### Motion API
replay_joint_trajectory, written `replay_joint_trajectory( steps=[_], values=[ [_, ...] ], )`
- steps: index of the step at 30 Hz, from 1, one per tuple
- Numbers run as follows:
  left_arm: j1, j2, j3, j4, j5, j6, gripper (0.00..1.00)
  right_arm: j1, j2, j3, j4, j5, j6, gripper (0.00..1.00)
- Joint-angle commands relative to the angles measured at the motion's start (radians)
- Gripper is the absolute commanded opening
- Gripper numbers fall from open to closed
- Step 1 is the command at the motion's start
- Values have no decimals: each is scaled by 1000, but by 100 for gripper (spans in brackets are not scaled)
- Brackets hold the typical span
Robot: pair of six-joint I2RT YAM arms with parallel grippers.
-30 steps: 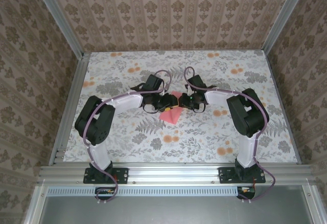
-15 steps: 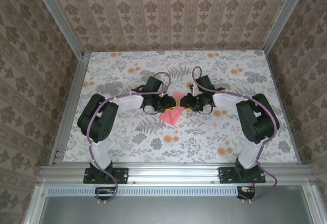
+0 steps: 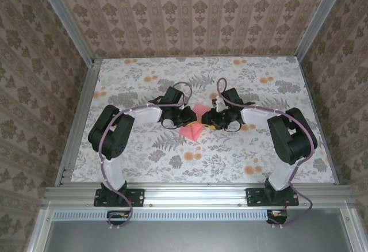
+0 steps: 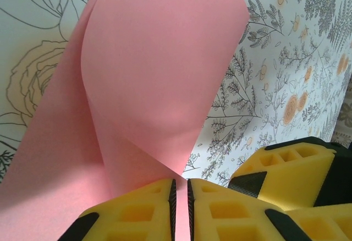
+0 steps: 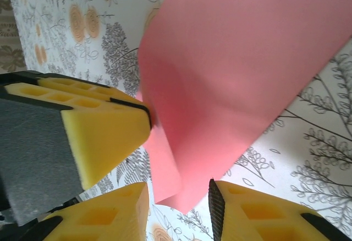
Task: Fold a paper plane with a square sheet of paper (pick it up from the middle)
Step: Fold the triangle a second time at the center of the table.
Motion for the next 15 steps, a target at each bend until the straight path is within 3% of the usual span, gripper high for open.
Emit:
replay_joint_trajectory(
  steps=[1,8,15],
  values=[
    [5,17,-14,5,-6,-6,16,13,25,12,18,-39,3,37],
    [5,17,-12,3,-6,-5,16,25,63,25,23,-46,9,35],
    [5,19,-7,4,2,-4,16,28,72,32,36,-43,15,20]
  ],
)
